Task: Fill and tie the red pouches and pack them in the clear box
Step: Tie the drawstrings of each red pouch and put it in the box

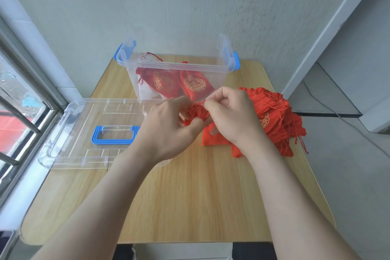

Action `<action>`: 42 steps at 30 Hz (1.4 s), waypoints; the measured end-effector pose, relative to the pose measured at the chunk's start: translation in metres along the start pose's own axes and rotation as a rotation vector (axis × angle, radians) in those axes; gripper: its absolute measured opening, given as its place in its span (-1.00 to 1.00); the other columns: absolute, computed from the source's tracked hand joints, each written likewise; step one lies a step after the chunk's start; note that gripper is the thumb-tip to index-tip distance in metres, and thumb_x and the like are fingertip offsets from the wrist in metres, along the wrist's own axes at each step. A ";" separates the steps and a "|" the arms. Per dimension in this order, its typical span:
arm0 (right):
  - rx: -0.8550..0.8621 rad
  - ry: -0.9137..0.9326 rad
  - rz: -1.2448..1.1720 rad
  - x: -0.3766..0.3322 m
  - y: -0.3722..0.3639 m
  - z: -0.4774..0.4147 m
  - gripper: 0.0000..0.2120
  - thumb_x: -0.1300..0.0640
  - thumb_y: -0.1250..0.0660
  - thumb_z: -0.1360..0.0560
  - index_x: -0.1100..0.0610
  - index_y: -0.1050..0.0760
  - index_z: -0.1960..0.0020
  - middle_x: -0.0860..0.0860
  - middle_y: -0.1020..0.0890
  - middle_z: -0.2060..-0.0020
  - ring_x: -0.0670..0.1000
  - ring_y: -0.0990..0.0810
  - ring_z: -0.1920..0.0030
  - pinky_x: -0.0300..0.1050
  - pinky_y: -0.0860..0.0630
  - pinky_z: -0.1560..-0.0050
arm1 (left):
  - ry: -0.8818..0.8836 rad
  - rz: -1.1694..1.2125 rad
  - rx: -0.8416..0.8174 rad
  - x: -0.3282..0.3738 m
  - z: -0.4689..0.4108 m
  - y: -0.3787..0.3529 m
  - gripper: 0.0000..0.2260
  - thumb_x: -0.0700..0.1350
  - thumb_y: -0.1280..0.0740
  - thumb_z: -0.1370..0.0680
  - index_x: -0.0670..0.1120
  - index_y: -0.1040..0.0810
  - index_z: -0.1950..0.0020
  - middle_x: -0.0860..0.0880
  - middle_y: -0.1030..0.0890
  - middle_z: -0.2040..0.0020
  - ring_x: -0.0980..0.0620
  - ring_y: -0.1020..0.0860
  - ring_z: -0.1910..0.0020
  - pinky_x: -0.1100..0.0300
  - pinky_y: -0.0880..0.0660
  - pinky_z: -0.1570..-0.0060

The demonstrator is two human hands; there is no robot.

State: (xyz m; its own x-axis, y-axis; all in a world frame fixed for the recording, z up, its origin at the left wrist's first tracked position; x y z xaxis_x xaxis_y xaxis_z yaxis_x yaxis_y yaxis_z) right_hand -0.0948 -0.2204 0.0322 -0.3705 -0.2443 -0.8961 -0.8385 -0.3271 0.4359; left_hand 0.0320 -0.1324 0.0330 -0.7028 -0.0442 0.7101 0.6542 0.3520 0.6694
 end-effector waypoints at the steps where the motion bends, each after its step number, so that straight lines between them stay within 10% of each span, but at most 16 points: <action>1: 0.022 0.020 -0.027 -0.005 0.002 0.001 -0.93 0.17 -0.38 -0.51 0.09 -0.60 0.16 0.03 -0.70 0.37 0.06 -0.74 0.34 0.10 -0.67 0.34 | -0.005 0.013 -0.005 -0.001 -0.001 0.000 -0.86 0.02 -0.33 -0.53 0.03 -0.65 0.04 0.12 -0.69 0.13 0.14 -0.65 0.10 0.07 -0.60 0.04; 8: -0.047 0.206 0.105 -0.018 -0.014 0.001 -0.94 0.14 -0.46 -0.49 0.04 -0.71 0.06 -0.11 -0.71 0.28 -0.19 -0.63 0.33 -0.19 -0.53 0.24 | -0.033 0.000 0.134 -0.016 -0.010 0.021 -0.93 -0.07 -0.40 -0.66 0.01 -0.69 -0.04 0.12 -0.65 0.06 0.15 -0.64 0.12 0.27 -0.54 0.05; 13: 0.215 0.253 0.048 -0.026 0.000 -0.006 -0.76 0.00 -0.42 -0.56 0.17 -0.65 0.13 0.06 -0.67 0.38 0.12 -0.64 0.35 0.13 -0.57 0.27 | 0.131 0.076 0.284 -0.036 -0.013 0.041 -0.90 -0.13 -0.29 -0.69 0.01 -0.59 -0.06 0.16 -0.67 0.05 0.13 -0.68 0.15 0.25 -0.51 0.12; 20: 0.515 0.200 -0.360 -0.053 0.017 -0.032 -0.75 0.25 -0.44 -0.60 0.00 -0.41 -0.07 0.08 -0.71 0.41 0.06 -0.72 0.45 0.04 -0.68 0.30 | 0.149 -0.095 -0.092 -0.047 -0.019 0.000 -0.80 -0.13 -0.28 -0.64 -0.04 -0.64 -0.21 0.01 -0.67 -0.07 -0.02 -0.63 -0.06 0.06 -0.53 -0.10; 25: 0.610 0.289 0.012 -0.059 0.012 -0.067 -0.90 0.22 -0.45 -0.51 0.06 -0.59 0.03 -0.07 -0.73 0.24 0.00 -0.75 0.22 0.02 -0.56 -0.22 | 0.077 -0.210 -0.292 -0.047 -0.019 -0.030 -0.74 -0.09 -0.29 -0.67 -0.01 -0.60 -0.34 -0.08 -0.57 -0.24 -0.09 -0.49 -0.29 0.09 -0.36 -0.30; 28: 0.601 0.329 0.221 -0.066 0.005 -0.076 -0.91 0.26 -0.43 -0.55 0.16 -0.67 -0.04 0.00 -0.75 0.09 0.12 -0.71 0.07 -0.39 -0.25 -0.01 | 0.052 -0.301 -0.346 -0.047 -0.018 -0.042 -0.72 -0.05 -0.27 -0.67 0.02 -0.58 -0.37 -0.09 -0.56 -0.29 -0.15 -0.49 -0.33 0.05 -0.31 -0.41; 34: 0.368 0.338 0.557 -0.079 -0.027 -0.076 -0.78 0.08 -0.30 -0.54 0.05 -0.70 -0.06 0.04 -0.74 0.12 0.26 -0.59 -0.03 0.05 -0.42 -0.18 | 0.039 -0.335 -0.337 -0.047 -0.019 -0.042 -0.72 -0.05 -0.29 -0.68 0.02 -0.58 -0.38 -0.09 -0.56 -0.29 -0.15 -0.50 -0.31 0.07 -0.30 -0.40; 42: 0.510 0.357 0.366 -0.067 -0.004 -0.006 -0.82 0.12 -0.29 -0.45 -0.02 -0.67 0.14 -0.09 -0.68 0.22 0.13 -0.59 0.07 0.04 -0.43 0.02 | 0.044 -0.357 -0.338 -0.043 -0.012 -0.044 -0.73 0.01 -0.27 -0.61 0.09 -0.59 -0.29 0.02 -0.57 -0.20 -0.13 -0.51 -0.25 -0.09 -0.45 -0.25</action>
State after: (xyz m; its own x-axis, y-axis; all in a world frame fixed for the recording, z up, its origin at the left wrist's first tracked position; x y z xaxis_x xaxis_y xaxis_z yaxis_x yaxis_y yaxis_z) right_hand -0.0642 -0.2081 0.0906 -0.5833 -0.5685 -0.5802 -0.8001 0.2787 0.5313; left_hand 0.0367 -0.1576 -0.0241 -0.8919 -0.1485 0.4271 0.4339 -0.0151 0.9009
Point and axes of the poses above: each hand's wrist, its own z-axis away from the middle knuckle, its own y-axis out of the back of the hand, x = y × z, the point moved 9 cm from there along -z, towards the middle knuckle
